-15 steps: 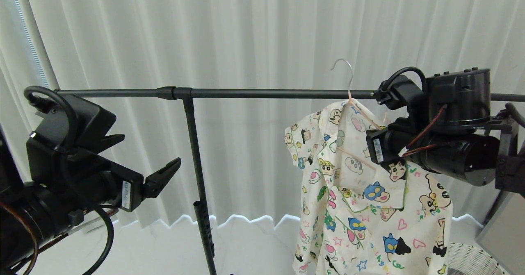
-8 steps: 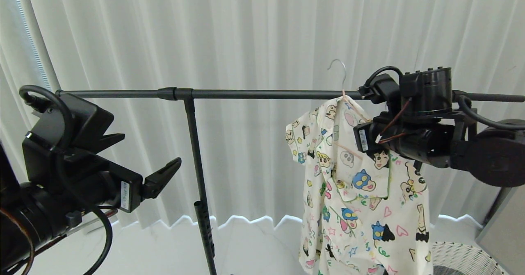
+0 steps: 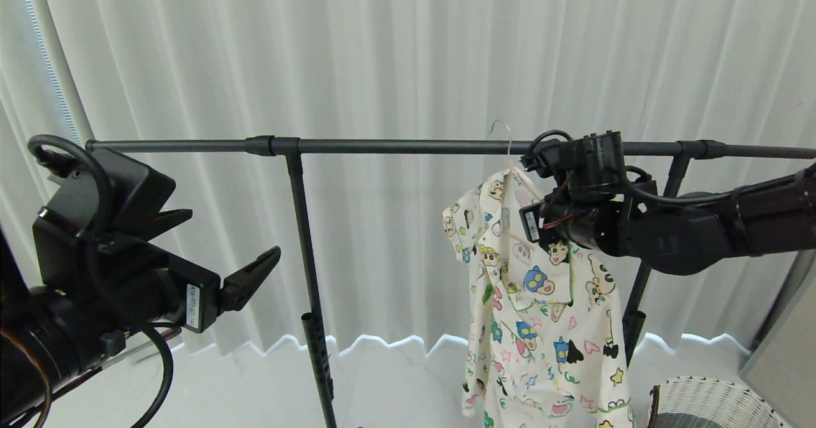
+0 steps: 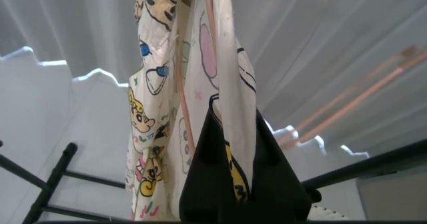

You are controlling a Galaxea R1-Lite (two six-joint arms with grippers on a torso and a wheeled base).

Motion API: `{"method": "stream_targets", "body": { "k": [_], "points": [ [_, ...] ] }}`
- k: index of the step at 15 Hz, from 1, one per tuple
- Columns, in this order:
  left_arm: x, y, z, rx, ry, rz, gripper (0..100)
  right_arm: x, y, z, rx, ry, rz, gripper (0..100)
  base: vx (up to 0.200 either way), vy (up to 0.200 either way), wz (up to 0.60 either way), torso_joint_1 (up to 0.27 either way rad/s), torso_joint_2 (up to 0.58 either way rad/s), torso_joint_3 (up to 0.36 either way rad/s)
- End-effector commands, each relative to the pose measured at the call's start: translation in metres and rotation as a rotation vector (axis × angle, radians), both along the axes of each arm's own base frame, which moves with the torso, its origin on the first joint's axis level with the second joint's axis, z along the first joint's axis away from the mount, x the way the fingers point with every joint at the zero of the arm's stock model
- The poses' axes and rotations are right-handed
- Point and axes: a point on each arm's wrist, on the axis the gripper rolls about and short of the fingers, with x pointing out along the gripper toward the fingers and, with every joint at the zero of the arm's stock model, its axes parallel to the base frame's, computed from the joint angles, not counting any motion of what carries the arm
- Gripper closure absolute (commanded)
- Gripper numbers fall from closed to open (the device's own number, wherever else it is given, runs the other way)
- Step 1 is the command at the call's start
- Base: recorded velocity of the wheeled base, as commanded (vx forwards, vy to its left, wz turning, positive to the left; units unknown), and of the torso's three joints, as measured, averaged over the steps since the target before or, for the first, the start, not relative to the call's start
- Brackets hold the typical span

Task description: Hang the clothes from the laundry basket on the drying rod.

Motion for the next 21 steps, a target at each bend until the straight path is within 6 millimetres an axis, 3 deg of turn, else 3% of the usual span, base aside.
{"method": "stream_targets", "body": {
  "k": [1,9,10,12,16,21],
  "points": [
    [0.0,0.0,0.0,0.0,-0.001,0.001,0,0.011,0.008,-0.012,-0.012,0.018,0.0,100,0.0,0.0,0.0,0.0,0.0,0.0],
    [-0.001,0.0,-0.003,0.004,0.007,-0.001,0,0.012,0.009,-0.016,-0.011,0.026,-0.003,100,0.0,0.0,0.0,0.0,0.0,0.0],
    [-0.001,0.0,-0.003,0.004,0.009,-0.001,0,0.011,0.01,-0.015,0.0,0.027,-0.004,0,0.0,0.0,0.0,0.0,0.0,0.0],
    [-0.001,0.0,-0.004,0.004,0.01,-0.001,0,0.004,0.011,-0.006,0.04,0.014,-0.003,0,0.0,0.0,0.0,0.0,0.0,0.0],
    [-0.001,0.001,-0.006,0.003,0.02,0.002,0,-0.028,0.005,0.028,0.103,-0.04,0.031,0,0.0,0.0,0.0,0.0,0.0,0.0],
    [-0.001,0.006,-0.013,0.013,0.04,0.036,0,-0.09,-0.036,0.052,0.132,-0.07,0.042,0,0.0,0.0,0.0,0.0,0.0,0.0]
  ]
}}
